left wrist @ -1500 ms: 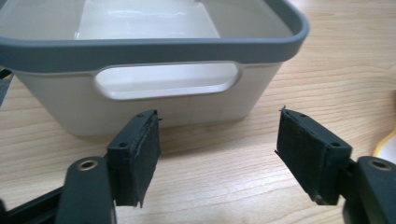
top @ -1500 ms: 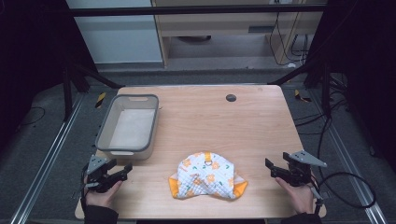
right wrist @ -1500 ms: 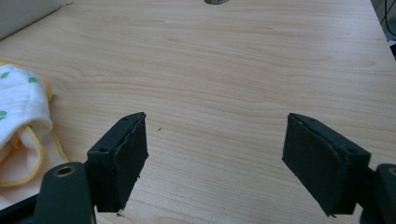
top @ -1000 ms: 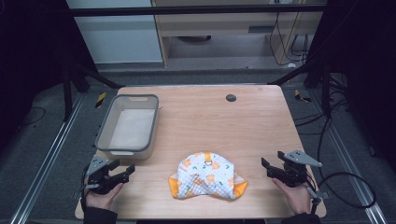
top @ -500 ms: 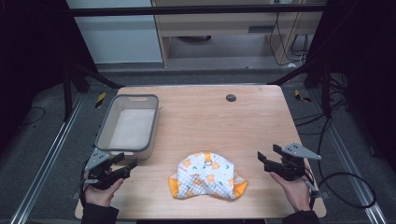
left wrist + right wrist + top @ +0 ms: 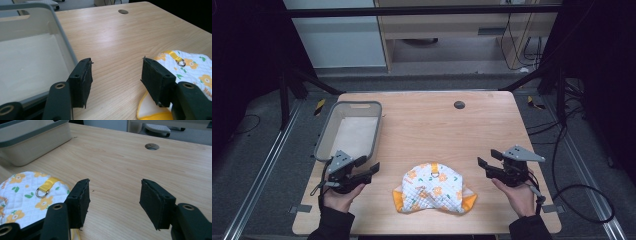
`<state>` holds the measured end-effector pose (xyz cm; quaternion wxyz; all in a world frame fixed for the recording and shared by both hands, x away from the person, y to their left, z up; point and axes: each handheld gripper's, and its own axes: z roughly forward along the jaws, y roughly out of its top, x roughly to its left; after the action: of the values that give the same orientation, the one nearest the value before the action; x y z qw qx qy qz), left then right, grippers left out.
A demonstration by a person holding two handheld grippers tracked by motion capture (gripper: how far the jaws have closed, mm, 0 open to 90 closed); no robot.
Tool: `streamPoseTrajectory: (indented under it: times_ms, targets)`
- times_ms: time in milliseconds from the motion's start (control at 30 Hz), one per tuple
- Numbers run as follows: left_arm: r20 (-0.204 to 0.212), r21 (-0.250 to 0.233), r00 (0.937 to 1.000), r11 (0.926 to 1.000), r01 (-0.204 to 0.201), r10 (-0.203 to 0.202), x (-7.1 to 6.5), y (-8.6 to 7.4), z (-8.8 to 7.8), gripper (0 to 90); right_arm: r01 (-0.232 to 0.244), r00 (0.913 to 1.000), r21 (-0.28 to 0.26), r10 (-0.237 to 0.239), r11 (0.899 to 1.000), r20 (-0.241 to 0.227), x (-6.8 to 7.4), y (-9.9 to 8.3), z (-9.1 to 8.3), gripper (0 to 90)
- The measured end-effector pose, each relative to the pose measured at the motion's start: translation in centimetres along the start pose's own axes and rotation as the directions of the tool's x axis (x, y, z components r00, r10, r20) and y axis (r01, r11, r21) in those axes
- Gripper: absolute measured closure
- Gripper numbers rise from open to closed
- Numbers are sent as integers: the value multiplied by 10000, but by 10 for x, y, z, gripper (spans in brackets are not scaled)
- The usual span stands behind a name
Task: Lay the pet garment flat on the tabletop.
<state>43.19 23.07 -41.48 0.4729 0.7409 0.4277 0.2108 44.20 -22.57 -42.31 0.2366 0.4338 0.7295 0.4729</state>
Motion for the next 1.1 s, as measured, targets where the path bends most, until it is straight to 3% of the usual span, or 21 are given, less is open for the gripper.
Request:
streamPoseTrajectory:
  times_ms: [300, 667, 867, 1100]
  targets:
    - [310, 285, 9987, 9988, -404, 395, -20, 6, 23, 416, 366, 9978, 260, -351, 9990, -561, 14, 5, 18, 473]
    - [624, 695, 9963, 9956, -627, 584, -35, 2, 40, 419, 611, 9914, 628, -533, 9962, -1198, 27, 2, 32, 522]
    - [824, 980, 9942, 9922, -770, 691, -43, -4, 48, 419, 662, 9863, 974, -504, 9930, -1573, 34, -3, 39, 525]
    - [1010, 1508, 9908, 9830, -1046, 899, -51, -13, 63, 408, 792, 9799, 1521, -489, 9852, -1932, 40, -12, 52, 491]
